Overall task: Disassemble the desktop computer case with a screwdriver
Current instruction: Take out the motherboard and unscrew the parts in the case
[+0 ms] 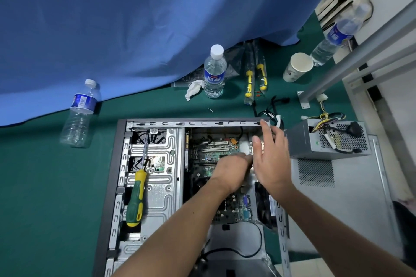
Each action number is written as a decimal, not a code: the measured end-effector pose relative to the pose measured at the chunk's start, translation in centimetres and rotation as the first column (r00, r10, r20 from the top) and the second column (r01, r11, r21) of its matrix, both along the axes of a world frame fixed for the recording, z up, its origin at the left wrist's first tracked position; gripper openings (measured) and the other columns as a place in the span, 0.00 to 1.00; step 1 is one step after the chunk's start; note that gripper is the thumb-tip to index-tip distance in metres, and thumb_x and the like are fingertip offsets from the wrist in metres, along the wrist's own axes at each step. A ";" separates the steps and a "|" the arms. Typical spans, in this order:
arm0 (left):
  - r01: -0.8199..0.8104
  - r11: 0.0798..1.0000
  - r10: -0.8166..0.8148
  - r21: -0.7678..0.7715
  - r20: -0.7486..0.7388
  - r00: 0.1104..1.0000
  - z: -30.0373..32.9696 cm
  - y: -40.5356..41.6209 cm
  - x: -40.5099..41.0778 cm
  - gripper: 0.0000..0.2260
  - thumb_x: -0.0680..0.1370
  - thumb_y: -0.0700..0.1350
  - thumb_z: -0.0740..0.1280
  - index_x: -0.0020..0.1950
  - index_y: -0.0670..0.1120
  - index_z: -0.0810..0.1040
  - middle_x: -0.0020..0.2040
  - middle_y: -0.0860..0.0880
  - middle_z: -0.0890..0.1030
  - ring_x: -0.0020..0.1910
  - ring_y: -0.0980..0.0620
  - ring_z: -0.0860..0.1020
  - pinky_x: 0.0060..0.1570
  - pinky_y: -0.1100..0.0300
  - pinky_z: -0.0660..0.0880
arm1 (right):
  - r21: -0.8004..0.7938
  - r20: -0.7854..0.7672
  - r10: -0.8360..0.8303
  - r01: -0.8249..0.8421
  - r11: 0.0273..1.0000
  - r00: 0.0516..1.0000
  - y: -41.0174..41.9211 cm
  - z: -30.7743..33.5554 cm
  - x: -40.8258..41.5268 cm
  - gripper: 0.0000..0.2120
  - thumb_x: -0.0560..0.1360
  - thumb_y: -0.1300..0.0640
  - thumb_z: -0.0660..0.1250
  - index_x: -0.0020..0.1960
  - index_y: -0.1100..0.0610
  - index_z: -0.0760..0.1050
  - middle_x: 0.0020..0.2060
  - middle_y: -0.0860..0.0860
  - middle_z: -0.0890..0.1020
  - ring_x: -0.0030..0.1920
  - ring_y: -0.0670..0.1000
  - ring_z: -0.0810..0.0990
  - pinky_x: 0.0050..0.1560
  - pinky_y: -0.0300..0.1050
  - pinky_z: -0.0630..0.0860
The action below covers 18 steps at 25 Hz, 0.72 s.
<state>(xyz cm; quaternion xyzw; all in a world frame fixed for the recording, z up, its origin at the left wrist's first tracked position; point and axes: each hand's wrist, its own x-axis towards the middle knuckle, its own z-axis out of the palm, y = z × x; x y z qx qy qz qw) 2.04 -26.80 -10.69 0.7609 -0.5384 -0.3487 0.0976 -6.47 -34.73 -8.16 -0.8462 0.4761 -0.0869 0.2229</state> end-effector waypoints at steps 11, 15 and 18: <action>-0.793 0.555 0.812 0.253 -0.370 0.451 0.2 2.0 1.4 0.25 0.80 0.36 0.64 0.75 0.43 0.61 0.69 0.45 0.70 0.67 0.45 0.72 0.69 0.51 0.69 | -0.008 -0.064 0.013 -0.013 1.000 0.998 0.0 0.1 0.0 0.27 0.81 0.42 0.51 0.76 0.53 0.61 0.69 0.57 0.66 0.68 0.57 0.65 0.67 0.59 0.67; -0.788 0.611 0.755 0.078 -0.355 0.551 0.0 1.7 4.1 0.27 0.80 0.35 0.60 0.78 0.41 0.57 0.76 0.47 0.61 0.74 0.49 0.63 0.73 0.63 0.54 | -0.008 -0.079 0.014 -0.015 1.000 0.997 0.0 0.1 0.0 0.28 0.81 0.42 0.50 0.77 0.52 0.59 0.70 0.57 0.66 0.68 0.57 0.64 0.68 0.58 0.66; -0.749 0.663 0.712 -0.002 -0.307 0.631 -0.3 1.9 3.2 0.23 0.78 0.34 0.63 0.72 0.43 0.67 0.70 0.48 0.68 0.69 0.51 0.69 0.69 0.66 0.60 | -0.008 -0.084 0.018 -0.019 1.000 0.996 0.2 0.2 0.1 0.28 0.81 0.41 0.50 0.77 0.53 0.59 0.70 0.57 0.66 0.68 0.57 0.65 0.68 0.59 0.66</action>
